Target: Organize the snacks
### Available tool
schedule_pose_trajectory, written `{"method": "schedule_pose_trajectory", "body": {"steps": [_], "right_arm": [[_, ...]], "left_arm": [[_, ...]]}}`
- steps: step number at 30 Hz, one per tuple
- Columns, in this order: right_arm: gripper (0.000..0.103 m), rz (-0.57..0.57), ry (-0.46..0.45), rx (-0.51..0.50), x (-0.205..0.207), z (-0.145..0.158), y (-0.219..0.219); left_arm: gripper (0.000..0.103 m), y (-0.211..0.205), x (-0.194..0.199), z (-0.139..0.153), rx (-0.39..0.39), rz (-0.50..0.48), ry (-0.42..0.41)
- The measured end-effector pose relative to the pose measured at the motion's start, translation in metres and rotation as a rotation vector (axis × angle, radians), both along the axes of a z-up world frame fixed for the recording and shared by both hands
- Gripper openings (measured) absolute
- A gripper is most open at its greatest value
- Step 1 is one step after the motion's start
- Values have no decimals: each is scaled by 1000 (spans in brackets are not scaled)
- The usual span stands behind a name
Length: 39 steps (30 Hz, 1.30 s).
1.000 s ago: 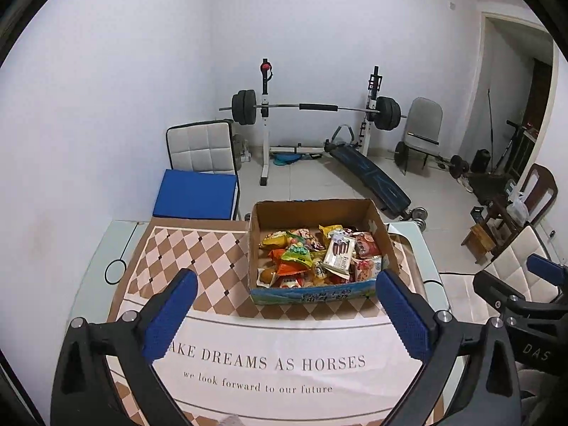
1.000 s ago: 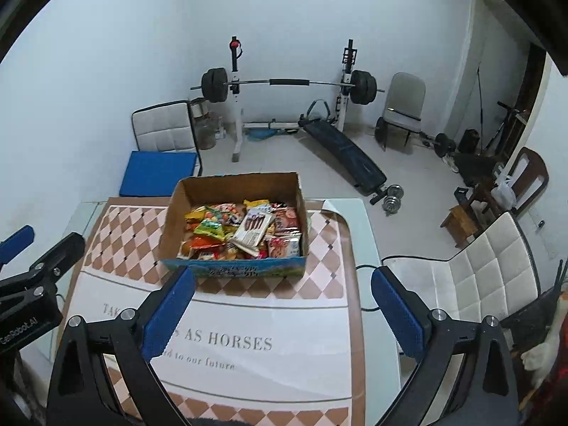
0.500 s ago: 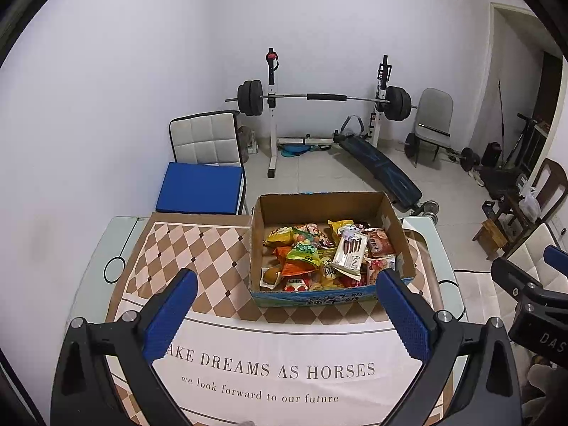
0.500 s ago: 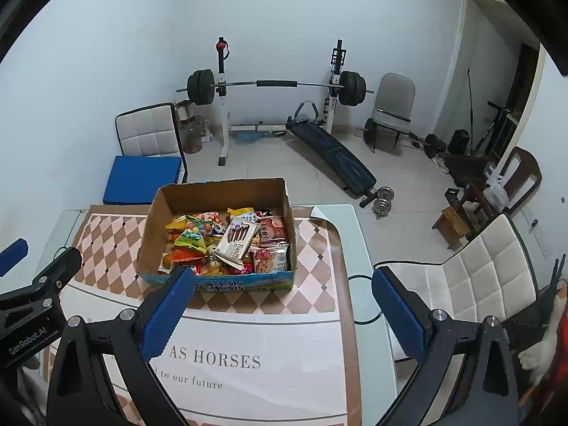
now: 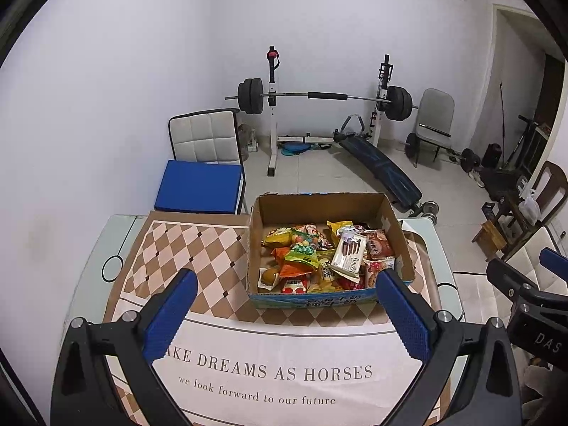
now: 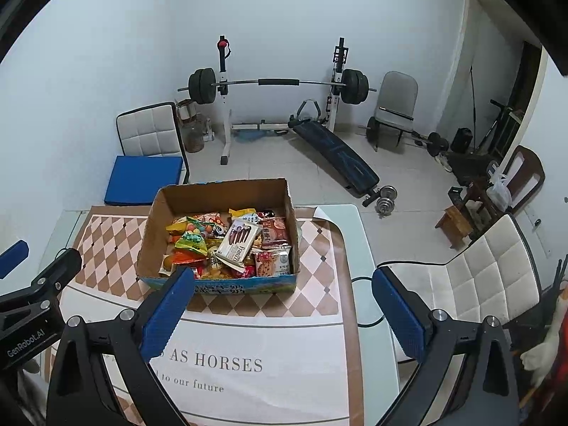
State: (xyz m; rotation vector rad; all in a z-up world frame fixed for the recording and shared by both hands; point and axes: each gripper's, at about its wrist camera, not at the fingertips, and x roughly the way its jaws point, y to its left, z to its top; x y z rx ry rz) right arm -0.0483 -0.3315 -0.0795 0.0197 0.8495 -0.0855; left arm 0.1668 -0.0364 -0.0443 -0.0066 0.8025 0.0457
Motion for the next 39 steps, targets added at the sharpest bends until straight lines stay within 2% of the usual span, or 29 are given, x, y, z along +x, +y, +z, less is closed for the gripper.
{"method": "schedule_pose_trajectory", "body": {"steps": [39], "right_arm": [[102, 12, 8, 16, 3, -6, 8]], "left_arm": [[103, -5, -1, 0, -3, 1, 2]]}}
